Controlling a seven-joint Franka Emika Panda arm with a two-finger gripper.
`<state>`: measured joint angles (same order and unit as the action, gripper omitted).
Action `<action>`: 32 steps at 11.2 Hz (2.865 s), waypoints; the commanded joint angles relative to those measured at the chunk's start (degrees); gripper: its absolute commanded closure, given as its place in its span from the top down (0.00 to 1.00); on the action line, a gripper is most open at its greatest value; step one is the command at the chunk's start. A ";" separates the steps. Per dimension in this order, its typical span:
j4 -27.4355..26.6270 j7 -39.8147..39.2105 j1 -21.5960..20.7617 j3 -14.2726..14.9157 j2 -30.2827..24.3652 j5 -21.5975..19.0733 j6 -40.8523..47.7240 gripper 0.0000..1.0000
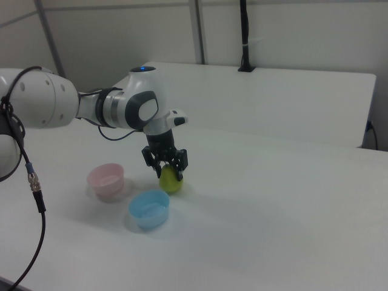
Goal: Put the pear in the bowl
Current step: 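Lift the held pear and carry it over the pink bowl, then lower the pear into the pink bowl and open the gripper, then raise the open gripper up away from the pink bowl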
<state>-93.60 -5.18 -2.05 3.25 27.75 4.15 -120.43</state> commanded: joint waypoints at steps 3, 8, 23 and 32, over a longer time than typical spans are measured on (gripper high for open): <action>-0.44 2.09 -5.49 0.00 -8.06 0.33 8.80 0.55; -1.14 11.75 -14.81 0.00 -9.12 0.60 11.18 0.55; -2.29 16.61 -18.52 0.61 -7.70 1.74 10.13 1.00; -2.29 9.25 -4.91 1.85 -26.95 -4.21 22.51 1.00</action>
<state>-93.95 9.15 -9.82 4.99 4.94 4.24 -100.96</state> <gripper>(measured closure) 0.000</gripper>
